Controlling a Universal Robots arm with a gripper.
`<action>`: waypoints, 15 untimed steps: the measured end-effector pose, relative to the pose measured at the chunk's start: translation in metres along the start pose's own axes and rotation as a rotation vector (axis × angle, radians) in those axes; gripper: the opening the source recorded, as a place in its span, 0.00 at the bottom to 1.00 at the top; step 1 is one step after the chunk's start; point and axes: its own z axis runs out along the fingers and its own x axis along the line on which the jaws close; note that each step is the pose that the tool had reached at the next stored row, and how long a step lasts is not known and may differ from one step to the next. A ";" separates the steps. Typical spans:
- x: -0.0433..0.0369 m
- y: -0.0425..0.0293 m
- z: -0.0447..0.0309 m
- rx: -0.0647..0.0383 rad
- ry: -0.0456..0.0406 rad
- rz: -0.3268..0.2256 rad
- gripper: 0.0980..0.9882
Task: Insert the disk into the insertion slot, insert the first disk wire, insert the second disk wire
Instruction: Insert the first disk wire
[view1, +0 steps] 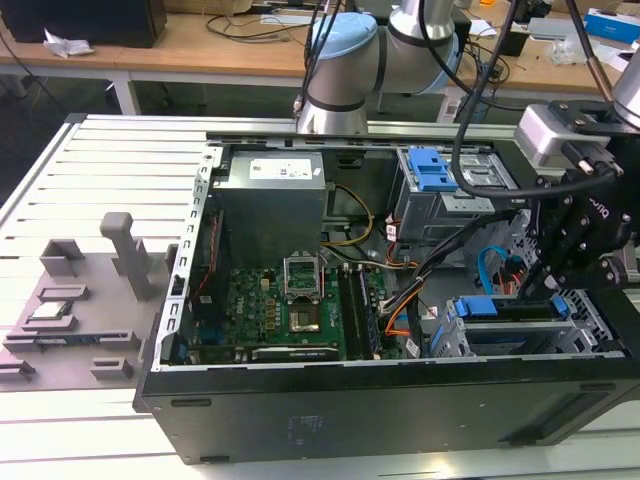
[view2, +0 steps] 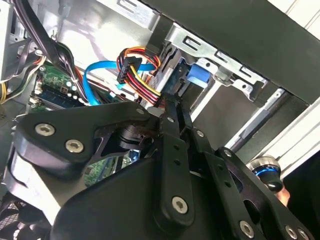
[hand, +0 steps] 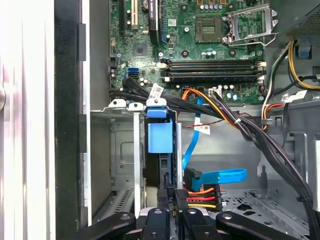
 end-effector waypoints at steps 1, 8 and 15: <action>0.0003 0.0000 0.0000 0.000 0.0001 0.000 0.07; 0.0003 -0.0057 0.0019 0.000 0.0001 0.000 0.07; 0.0007 -0.0064 0.0035 -0.001 -0.0257 -0.001 0.07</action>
